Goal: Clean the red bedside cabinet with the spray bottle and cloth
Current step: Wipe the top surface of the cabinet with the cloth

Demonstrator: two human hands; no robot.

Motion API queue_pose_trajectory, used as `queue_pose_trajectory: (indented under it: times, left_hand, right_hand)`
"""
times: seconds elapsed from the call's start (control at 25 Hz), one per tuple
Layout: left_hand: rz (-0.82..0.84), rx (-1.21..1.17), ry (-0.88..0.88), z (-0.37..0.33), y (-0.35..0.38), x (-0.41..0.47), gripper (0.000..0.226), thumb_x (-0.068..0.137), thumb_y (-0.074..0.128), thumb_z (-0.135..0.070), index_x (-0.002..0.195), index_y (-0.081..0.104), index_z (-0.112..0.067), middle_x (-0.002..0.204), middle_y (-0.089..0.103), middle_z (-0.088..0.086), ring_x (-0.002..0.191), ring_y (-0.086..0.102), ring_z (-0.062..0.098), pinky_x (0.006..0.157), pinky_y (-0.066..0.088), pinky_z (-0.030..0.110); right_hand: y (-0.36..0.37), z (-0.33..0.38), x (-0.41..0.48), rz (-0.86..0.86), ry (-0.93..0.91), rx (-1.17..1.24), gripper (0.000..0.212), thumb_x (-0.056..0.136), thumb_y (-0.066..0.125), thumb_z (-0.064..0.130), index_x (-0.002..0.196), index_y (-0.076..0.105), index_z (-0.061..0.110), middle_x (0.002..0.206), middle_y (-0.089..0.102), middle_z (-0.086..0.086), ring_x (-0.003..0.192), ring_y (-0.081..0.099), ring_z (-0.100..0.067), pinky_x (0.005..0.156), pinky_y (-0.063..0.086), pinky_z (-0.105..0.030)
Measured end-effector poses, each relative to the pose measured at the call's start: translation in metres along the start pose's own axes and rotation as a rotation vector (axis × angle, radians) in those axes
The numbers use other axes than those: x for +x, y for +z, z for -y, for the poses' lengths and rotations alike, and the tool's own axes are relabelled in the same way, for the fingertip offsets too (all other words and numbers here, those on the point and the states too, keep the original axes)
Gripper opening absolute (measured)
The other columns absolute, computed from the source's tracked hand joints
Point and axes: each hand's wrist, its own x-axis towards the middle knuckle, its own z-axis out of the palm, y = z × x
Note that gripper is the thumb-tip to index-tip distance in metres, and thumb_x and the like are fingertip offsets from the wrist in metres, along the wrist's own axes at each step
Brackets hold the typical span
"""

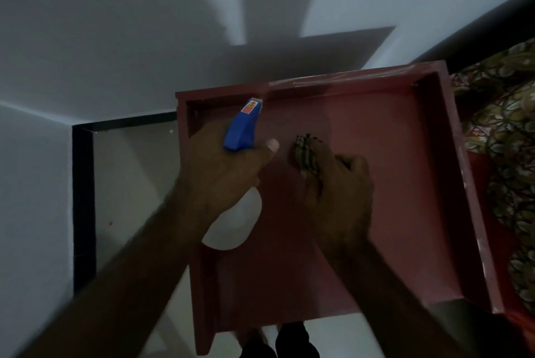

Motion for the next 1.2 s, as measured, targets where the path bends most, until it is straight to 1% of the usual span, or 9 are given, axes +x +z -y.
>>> queue_pose_trajectory:
  times: [0.16, 0.28, 0.36, 0.44, 0.56, 0.72, 0.84, 0.96, 1.2]
  left_hand:
    - [0.058, 0.03, 0.088, -0.011, 0.009, 0.002, 0.031, 0.088, 0.075, -0.038, 0.083, 0.065, -0.008, 0.067, 0.069, 0.005, 0.057, 0.067, 0.002, 0.052, 0.045, 0.003]
    - [0.098, 0.04, 0.105, -0.024, 0.022, 0.003, 0.033, 0.089, 0.075, -0.035, 0.085, 0.064, -0.004, 0.068, 0.069, 0.008, 0.055, 0.067, 0.004, 0.052, 0.045, 0.004]
    - [0.083, 0.088, 0.091, -0.031, 0.03, 0.004, 0.036, 0.089, 0.074, -0.037, 0.083, 0.063, -0.003, 0.067, 0.069, 0.01, 0.051, 0.065, 0.002, 0.05, 0.044, 0.004]
    - [0.069, 0.112, 0.089, -0.04, 0.039, 0.005, 0.037, 0.089, 0.074, -0.038, 0.081, 0.063, -0.005, 0.064, 0.07, 0.008, 0.048, 0.064, 0.002, 0.047, 0.044, 0.007]
    - [0.081, 0.099, 0.117, -0.052, 0.047, 0.006, 0.032, 0.089, 0.075, -0.039, 0.081, 0.064, -0.01, 0.064, 0.071, 0.006, 0.054, 0.068, 0.007, 0.053, 0.049, 0.015]
    - [0.132, 0.133, 0.135, -0.064, 0.057, 0.007, 0.03, 0.088, 0.075, -0.041, 0.084, 0.066, -0.012, 0.063, 0.07, -0.001, 0.057, 0.068, 0.004, 0.052, 0.044, 0.003]
    - [0.136, 0.139, 0.177, -0.072, 0.066, 0.007, 0.034, 0.087, 0.076, -0.038, 0.081, 0.065, -0.007, 0.061, 0.066, 0.002, 0.053, 0.062, 0.008, 0.051, 0.047, 0.01]
    - [0.171, 0.162, 0.229, -0.081, 0.075, 0.008, 0.034, 0.089, 0.074, -0.039, 0.087, 0.066, -0.006, 0.074, 0.069, 0.011, 0.068, 0.066, 0.023, 0.068, 0.055, 0.028]
    - [0.182, 0.201, 0.238, -0.094, 0.088, 0.01, 0.034, 0.088, 0.072, -0.044, 0.088, 0.067, -0.01, 0.073, 0.07, 0.005, 0.063, 0.066, 0.012, 0.054, 0.047, 0.011]
  right_hand:
    - [-0.005, -0.004, -0.01, 0.03, 0.011, 0.06, 0.052, 0.089, 0.069, 0.011, 0.139, 0.063, 0.024, 0.107, 0.073, 0.004, 0.097, 0.056, -0.025, 0.077, 0.055, -0.046]
    - [-0.011, -0.007, -0.017, 0.051, 0.022, 0.081, 0.05, 0.092, 0.053, 0.022, 0.141, 0.061, 0.028, 0.113, 0.071, 0.01, 0.099, 0.055, -0.023, 0.079, 0.053, -0.045]
    - [-0.014, -0.01, -0.019, 0.047, 0.037, 0.091, 0.049, 0.092, 0.054, 0.018, 0.139, 0.062, 0.028, 0.113, 0.071, 0.012, 0.097, 0.055, -0.022, 0.079, 0.052, -0.044]
    - [-0.018, -0.015, -0.021, 0.016, 0.07, 0.082, 0.051, 0.089, 0.064, 0.008, 0.136, 0.065, 0.026, 0.108, 0.072, 0.01, 0.095, 0.055, -0.023, 0.078, 0.053, -0.043]
    - [-0.024, -0.019, -0.02, 0.01, 0.102, 0.088, 0.052, 0.088, 0.065, 0.004, 0.136, 0.065, 0.025, 0.107, 0.072, 0.008, 0.096, 0.056, -0.023, 0.078, 0.053, -0.043]
    - [-0.029, -0.02, -0.019, -0.025, 0.107, 0.12, 0.052, 0.088, 0.061, 0.002, 0.134, 0.066, 0.025, 0.107, 0.071, 0.008, 0.093, 0.055, -0.022, 0.075, 0.053, -0.044]
    - [-0.029, -0.022, -0.018, -0.034, 0.13, 0.143, 0.048, 0.093, 0.059, 0.005, 0.135, 0.065, 0.026, 0.11, 0.071, 0.007, 0.092, 0.057, -0.023, 0.075, 0.055, -0.045]
    - [-0.031, -0.024, -0.017, -0.028, 0.145, 0.156, 0.043, 0.097, 0.05, 0.013, 0.135, 0.064, 0.027, 0.11, 0.071, 0.009, 0.092, 0.055, -0.02, 0.075, 0.054, -0.044]
    - [-0.041, -0.05, -0.011, -0.111, 0.225, 0.108, 0.049, 0.089, 0.066, 0.005, 0.134, 0.066, 0.023, 0.104, 0.071, 0.001, 0.091, 0.056, -0.024, 0.077, 0.053, -0.045]
